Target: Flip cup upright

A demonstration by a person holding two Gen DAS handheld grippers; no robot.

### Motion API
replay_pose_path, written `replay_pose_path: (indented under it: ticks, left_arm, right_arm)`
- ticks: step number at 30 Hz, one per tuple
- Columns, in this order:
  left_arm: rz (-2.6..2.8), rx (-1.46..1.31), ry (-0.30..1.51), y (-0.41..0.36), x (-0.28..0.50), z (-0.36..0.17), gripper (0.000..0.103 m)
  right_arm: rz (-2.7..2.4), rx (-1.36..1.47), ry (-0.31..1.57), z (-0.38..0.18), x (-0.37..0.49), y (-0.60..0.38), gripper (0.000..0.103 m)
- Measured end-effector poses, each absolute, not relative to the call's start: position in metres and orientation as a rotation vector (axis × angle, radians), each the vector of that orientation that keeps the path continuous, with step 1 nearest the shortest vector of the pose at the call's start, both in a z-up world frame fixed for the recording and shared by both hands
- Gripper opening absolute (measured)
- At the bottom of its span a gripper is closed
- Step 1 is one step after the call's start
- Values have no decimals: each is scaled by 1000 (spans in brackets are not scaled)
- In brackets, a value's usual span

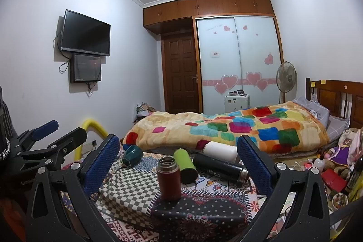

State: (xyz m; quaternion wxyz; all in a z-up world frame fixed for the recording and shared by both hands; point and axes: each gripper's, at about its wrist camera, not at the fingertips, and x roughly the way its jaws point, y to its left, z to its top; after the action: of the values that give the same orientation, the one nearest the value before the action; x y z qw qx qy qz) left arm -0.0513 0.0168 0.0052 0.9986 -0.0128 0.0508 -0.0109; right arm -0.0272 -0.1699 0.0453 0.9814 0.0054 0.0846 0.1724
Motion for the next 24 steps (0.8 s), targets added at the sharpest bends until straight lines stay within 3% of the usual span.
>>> replay_pose_path:
  ticks: [24]
  left_arm:
    - [-39,-34,107,17,-50,2,103]
  right_arm:
    - [340,11,164,48,-27,-172,103]
